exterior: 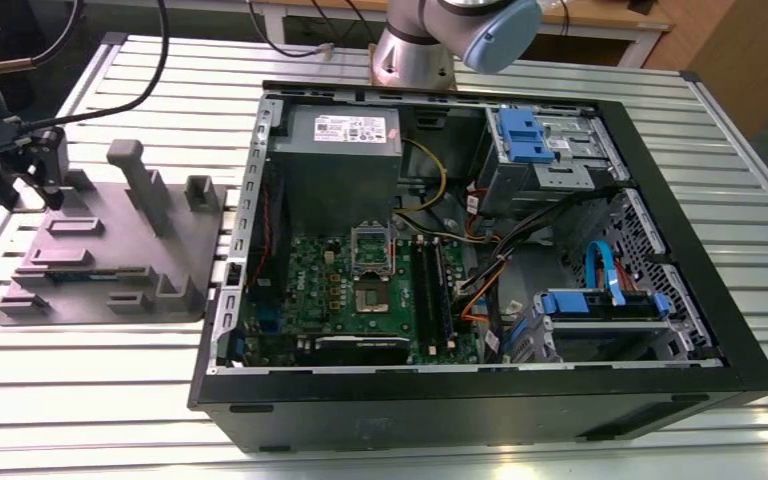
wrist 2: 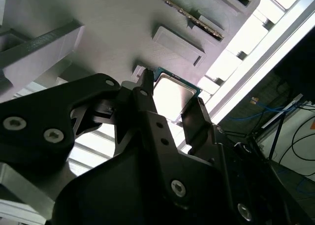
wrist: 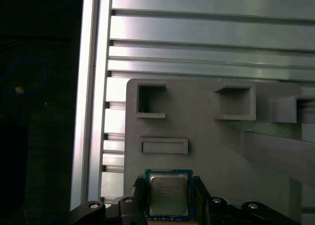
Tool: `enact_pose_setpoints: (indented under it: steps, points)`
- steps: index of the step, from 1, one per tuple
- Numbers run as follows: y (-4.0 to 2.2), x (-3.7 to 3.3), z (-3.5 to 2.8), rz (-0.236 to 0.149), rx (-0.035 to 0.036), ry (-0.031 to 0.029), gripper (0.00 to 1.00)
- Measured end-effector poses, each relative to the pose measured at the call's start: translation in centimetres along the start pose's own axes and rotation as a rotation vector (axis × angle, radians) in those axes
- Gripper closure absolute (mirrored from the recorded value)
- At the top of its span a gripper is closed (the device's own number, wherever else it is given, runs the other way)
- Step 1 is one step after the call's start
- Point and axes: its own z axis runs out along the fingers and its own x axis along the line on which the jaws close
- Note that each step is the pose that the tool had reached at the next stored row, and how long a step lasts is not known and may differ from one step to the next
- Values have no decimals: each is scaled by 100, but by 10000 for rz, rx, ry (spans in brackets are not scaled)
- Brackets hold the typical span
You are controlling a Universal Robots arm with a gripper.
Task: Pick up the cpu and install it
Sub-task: 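Pick up the cpu and move it towards the insertion slot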
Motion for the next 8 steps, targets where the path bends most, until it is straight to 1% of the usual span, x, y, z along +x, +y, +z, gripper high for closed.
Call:
enact_pose_setpoints:
  steps: [8]
  points:
    - [3,0,-71,0,-2,-4,53]
